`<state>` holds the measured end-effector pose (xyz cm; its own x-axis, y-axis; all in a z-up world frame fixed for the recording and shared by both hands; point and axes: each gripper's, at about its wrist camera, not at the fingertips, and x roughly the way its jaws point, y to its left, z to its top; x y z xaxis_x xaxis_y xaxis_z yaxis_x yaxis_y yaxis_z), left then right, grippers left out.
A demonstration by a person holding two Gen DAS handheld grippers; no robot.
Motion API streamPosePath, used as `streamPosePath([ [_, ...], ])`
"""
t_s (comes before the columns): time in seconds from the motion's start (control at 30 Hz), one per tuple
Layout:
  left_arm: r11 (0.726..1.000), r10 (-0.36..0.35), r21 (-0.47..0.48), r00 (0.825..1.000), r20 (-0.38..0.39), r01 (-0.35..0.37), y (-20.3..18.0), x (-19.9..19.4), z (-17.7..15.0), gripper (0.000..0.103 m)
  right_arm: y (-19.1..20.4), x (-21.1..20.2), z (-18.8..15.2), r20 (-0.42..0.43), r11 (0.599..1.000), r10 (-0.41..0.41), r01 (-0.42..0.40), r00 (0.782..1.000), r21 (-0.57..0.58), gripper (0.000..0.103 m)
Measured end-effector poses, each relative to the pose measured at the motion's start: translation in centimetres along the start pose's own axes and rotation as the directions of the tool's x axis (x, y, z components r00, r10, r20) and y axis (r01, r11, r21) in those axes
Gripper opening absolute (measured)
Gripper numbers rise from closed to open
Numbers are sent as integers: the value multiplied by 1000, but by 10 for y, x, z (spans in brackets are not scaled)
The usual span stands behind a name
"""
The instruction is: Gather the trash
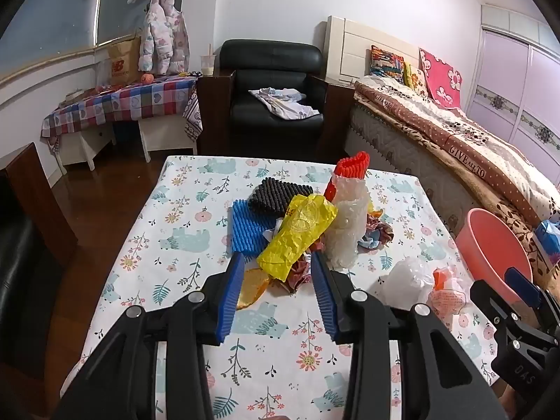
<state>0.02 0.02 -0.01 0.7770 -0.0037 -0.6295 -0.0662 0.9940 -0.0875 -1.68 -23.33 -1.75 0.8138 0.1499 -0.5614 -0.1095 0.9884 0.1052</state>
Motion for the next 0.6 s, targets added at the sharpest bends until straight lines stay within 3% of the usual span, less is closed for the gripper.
streamPosePath([
  [0.6,1000,1,-6,1000,-6,-1,2,3,0,39,-1,0,0,4,1000,-2,2,1000,-3,85],
])
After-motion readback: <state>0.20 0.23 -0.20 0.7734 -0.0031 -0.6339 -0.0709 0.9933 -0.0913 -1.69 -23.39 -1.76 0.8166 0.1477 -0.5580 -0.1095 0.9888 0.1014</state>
